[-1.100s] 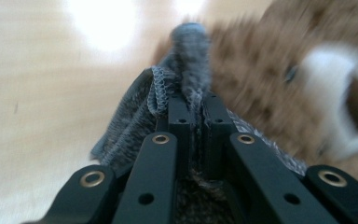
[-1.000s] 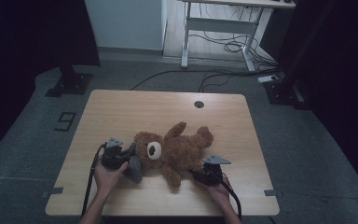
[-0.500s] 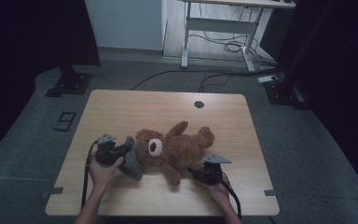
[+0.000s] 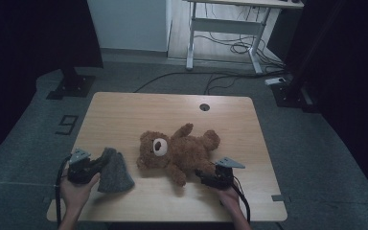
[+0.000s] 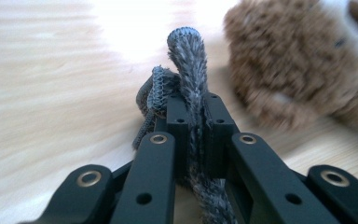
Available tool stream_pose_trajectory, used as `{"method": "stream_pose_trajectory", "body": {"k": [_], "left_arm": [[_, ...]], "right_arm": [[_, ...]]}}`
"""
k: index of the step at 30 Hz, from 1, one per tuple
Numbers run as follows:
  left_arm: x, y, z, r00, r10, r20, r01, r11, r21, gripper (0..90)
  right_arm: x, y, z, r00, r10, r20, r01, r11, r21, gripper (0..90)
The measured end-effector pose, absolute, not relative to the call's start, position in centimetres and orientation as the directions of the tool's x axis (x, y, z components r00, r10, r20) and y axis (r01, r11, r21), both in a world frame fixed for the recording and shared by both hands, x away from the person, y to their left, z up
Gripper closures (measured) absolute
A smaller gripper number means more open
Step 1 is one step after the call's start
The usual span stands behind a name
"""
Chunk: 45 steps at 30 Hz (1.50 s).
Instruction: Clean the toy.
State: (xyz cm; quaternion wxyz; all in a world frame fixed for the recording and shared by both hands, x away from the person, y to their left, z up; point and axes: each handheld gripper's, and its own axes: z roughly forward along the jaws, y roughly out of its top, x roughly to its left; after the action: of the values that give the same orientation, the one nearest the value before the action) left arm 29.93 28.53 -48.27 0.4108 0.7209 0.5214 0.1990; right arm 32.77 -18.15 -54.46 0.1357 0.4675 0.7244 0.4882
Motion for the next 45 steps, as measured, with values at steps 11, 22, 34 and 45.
{"method": "stream_pose_trajectory", "body": {"k": [11, 22, 34, 45], "left_arm": [[30.6, 29.0, -51.3, 0.282, 0.958, -0.047, 0.679, -0.165, 0.716, 58.7], [29.1, 28.7, -45.4, 0.323, 0.946, -0.036, 0.501, -0.139, 0.854, 30.3], [28.4, 22.2, -43.9, 0.503, 0.859, -0.092, 0.418, -0.149, 0.896, 32.3], [27.5, 19.6, -47.2, 0.605, 0.796, -0.028, 0.429, -0.295, 0.854, 32.8]], "right_arm": [[32.5, -19.0, -54.2, -0.533, 0.807, 0.256, 0.538, 0.089, 0.838, 27.8], [30.9, -21.7, -51.5, -0.559, 0.789, 0.257, 0.426, 0.007, 0.905, 22.5], [29.8, -22.6, -50.0, -0.605, 0.759, 0.24, 0.379, 0.01, 0.925, 21.2], [28.3, -23.1, -48.8, -0.619, 0.764, 0.182, 0.328, 0.041, 0.944, 22.7]]}}
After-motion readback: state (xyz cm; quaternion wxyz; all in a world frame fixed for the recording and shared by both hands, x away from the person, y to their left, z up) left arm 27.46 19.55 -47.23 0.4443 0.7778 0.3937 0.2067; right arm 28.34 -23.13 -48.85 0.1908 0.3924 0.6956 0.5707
